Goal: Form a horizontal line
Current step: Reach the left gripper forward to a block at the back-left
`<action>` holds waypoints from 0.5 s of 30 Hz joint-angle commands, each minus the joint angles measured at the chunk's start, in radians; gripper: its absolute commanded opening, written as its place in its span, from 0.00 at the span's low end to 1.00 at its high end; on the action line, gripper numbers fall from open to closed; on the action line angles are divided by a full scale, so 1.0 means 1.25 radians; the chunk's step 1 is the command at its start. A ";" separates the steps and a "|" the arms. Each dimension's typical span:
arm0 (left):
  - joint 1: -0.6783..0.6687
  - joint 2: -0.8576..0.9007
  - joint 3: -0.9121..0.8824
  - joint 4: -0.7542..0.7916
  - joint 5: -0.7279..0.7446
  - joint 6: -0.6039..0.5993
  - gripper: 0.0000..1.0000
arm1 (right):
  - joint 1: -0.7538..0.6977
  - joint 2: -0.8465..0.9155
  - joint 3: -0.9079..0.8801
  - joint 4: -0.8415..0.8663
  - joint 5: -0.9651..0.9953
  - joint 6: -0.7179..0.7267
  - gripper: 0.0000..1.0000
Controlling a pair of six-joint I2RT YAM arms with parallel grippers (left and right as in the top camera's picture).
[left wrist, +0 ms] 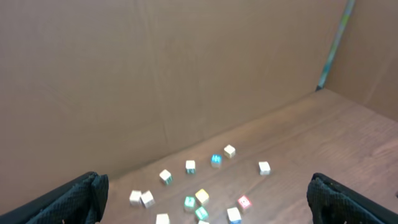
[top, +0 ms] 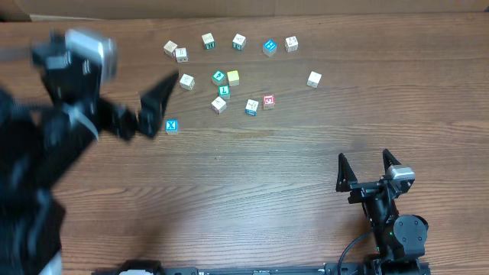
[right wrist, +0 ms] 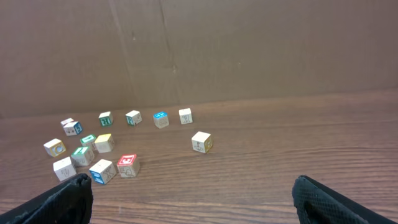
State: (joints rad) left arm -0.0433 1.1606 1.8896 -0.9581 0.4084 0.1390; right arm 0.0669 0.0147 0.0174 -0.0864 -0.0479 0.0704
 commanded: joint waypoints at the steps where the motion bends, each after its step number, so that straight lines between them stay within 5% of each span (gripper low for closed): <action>1: 0.003 0.168 0.182 -0.055 -0.009 0.052 1.00 | 0.005 -0.009 -0.008 0.004 0.001 -0.006 1.00; 8: 0.003 0.422 0.390 -0.084 -0.063 0.053 1.00 | 0.005 -0.009 -0.008 0.004 0.001 -0.006 1.00; 15: 0.003 0.611 0.416 -0.044 -0.153 0.075 1.00 | 0.005 -0.009 -0.008 0.004 0.001 -0.006 1.00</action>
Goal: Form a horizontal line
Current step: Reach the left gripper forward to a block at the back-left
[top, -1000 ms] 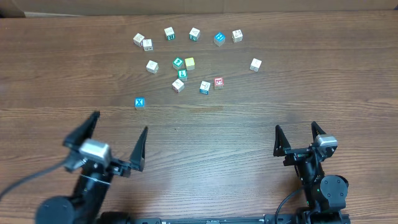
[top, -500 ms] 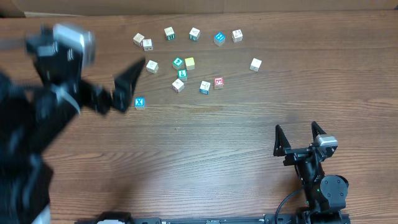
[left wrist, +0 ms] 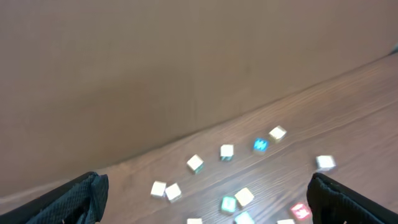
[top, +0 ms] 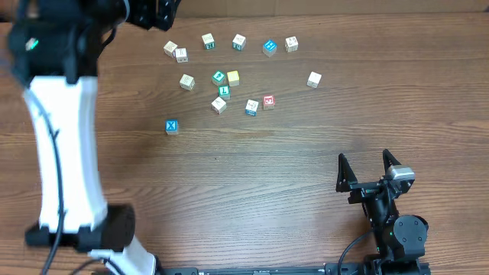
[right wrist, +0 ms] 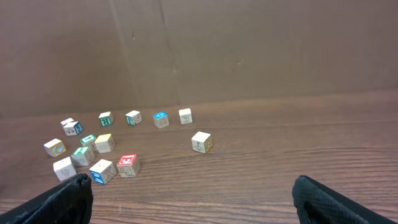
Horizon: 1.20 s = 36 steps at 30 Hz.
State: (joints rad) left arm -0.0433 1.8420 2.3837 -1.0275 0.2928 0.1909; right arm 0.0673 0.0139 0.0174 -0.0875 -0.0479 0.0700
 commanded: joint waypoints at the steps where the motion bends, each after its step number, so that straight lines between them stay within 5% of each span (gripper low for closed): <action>1: 0.003 0.093 0.021 0.019 -0.060 0.052 0.99 | 0.004 -0.009 -0.008 0.005 0.001 -0.006 1.00; 10: 0.003 0.279 0.021 0.059 -0.046 0.072 0.94 | 0.004 -0.009 -0.008 0.005 0.001 -0.006 1.00; 13: 0.003 0.328 0.021 0.078 -0.070 0.016 0.39 | 0.004 -0.009 -0.008 0.005 0.001 -0.006 1.00; 14: 0.003 0.343 0.021 0.083 -0.094 -0.031 0.29 | 0.004 -0.009 -0.008 0.005 0.001 -0.006 1.00; 15: 0.003 0.360 0.021 0.088 -0.124 -0.085 0.27 | 0.004 -0.009 -0.008 0.005 0.001 -0.006 1.00; 17: 0.003 0.391 0.021 0.094 -0.178 -0.175 0.45 | 0.004 -0.009 -0.008 0.005 0.001 -0.006 1.00; 25: 0.003 0.490 0.021 0.152 -0.304 -0.305 0.44 | 0.004 -0.009 -0.008 0.005 0.001 -0.006 1.00; 30: 0.006 0.555 0.021 0.211 -0.305 -0.419 0.54 | 0.004 -0.009 -0.008 0.005 0.001 -0.006 1.00; 36: 0.023 0.604 0.021 0.283 -0.295 -0.565 0.51 | 0.004 -0.009 -0.008 0.005 0.001 -0.006 1.00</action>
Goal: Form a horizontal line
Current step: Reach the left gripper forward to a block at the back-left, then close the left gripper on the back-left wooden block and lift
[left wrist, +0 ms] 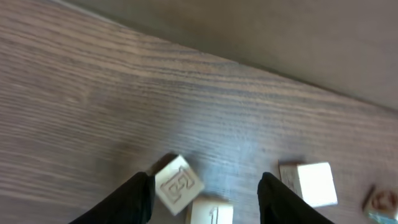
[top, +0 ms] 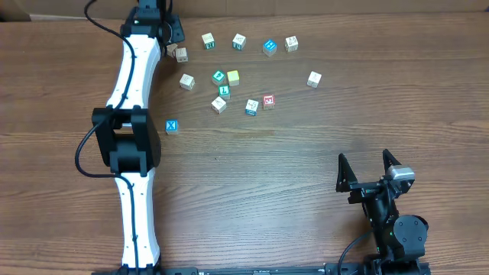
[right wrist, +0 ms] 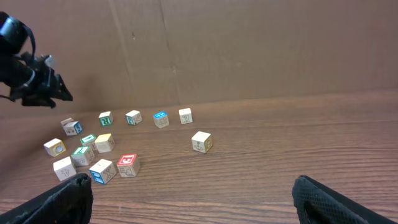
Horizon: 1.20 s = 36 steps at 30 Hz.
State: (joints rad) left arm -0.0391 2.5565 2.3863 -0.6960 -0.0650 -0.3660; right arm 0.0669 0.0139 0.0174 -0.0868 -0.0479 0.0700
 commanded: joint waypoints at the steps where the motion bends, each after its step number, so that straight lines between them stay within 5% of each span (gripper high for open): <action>1: 0.021 0.039 0.019 0.019 -0.009 -0.134 0.51 | 0.005 -0.009 -0.008 0.005 0.001 -0.006 1.00; 25: 0.019 0.099 0.017 0.030 -0.007 -0.165 0.47 | 0.005 -0.009 -0.008 0.005 0.001 -0.006 1.00; 36: 0.017 0.100 0.017 -0.002 0.011 -0.165 0.37 | 0.005 -0.009 -0.008 0.005 0.001 -0.006 1.00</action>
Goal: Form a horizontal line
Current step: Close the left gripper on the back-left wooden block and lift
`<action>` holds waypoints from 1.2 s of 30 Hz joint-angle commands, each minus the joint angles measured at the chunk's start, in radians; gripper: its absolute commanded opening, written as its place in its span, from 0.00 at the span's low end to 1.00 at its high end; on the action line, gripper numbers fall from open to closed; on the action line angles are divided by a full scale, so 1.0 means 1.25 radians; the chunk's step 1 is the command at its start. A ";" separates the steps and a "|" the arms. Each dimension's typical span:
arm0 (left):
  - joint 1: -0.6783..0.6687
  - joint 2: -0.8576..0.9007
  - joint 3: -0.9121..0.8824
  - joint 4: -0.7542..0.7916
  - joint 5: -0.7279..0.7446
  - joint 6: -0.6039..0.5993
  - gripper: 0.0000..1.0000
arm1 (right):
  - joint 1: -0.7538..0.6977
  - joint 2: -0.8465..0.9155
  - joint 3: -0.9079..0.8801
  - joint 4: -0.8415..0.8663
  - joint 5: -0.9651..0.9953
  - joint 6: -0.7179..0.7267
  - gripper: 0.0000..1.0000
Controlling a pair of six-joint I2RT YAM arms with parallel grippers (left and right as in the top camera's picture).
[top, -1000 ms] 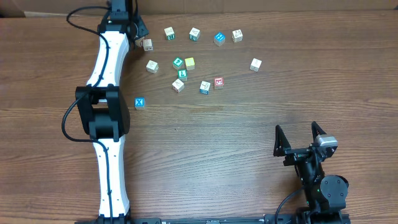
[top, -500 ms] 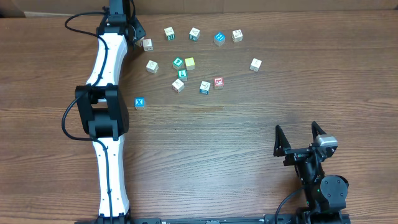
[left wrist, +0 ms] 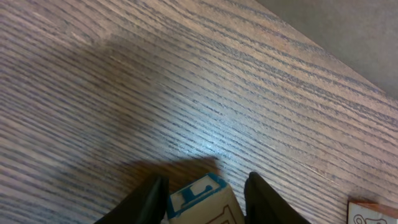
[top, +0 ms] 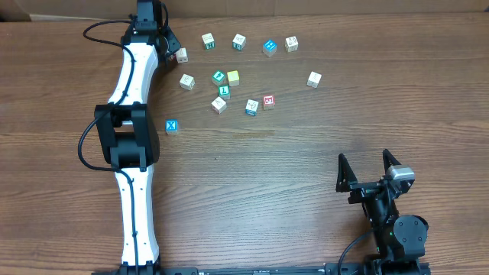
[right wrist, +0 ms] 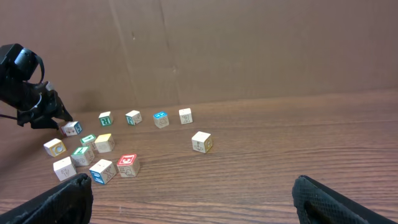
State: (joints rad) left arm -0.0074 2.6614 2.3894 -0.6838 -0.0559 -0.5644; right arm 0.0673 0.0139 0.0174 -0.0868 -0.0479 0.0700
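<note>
Several small lettered wooden blocks lie scattered across the far half of the table (top: 252, 176). At the far left, my left gripper (top: 167, 46) is down at the tabletop. A block with a blue L (left wrist: 198, 194) sits between its two fingers, which press against its sides. A neighbouring block (top: 182, 55) lies just right of it. A lone blue X block (top: 171, 127) sits nearer, apart from the rest. My right gripper (top: 369, 166) stands open and empty at the near right, far from every block.
A loose row of blocks (top: 239, 41) runs along the back, a cluster (top: 224, 92) sits mid-table, and one block (top: 314, 79) lies off to the right. A cardboard wall (right wrist: 249, 43) closes the far edge. The left arm (top: 130, 114) stretches along the left side.
My left gripper has come lower and its fingers have narrowed, from open above the two far-left blocks to shut on the blue L block. The right arm is unchanged.
The left arm was first a blur at the left, its gripper wide open near the blue X block. It then stood at the far back edge, then open over the two leftmost blocks, and now grips one. No block has changed place.
</note>
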 commanded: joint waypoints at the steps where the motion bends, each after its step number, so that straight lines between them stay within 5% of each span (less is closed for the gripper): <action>1: -0.008 0.017 0.015 -0.016 0.004 -0.006 0.39 | 0.004 -0.009 -0.008 0.005 0.001 -0.006 1.00; 9: -0.008 0.016 0.015 -0.046 0.004 0.015 0.40 | 0.004 -0.009 -0.008 0.005 0.001 -0.006 1.00; 13: -0.005 0.016 0.015 -0.046 0.004 0.039 0.30 | 0.004 -0.009 -0.008 0.005 0.001 -0.006 1.00; 21: 0.009 0.014 0.044 -0.067 0.003 0.076 0.28 | 0.004 -0.009 -0.008 0.005 0.001 -0.006 1.00; 36: 0.033 -0.125 0.241 -0.418 0.004 0.183 0.19 | 0.004 -0.009 -0.008 0.005 0.001 -0.006 1.00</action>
State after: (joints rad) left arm 0.0364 2.6122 2.6476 -1.1584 -0.0540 -0.3771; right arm 0.0669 0.0139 0.0174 -0.0868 -0.0483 0.0700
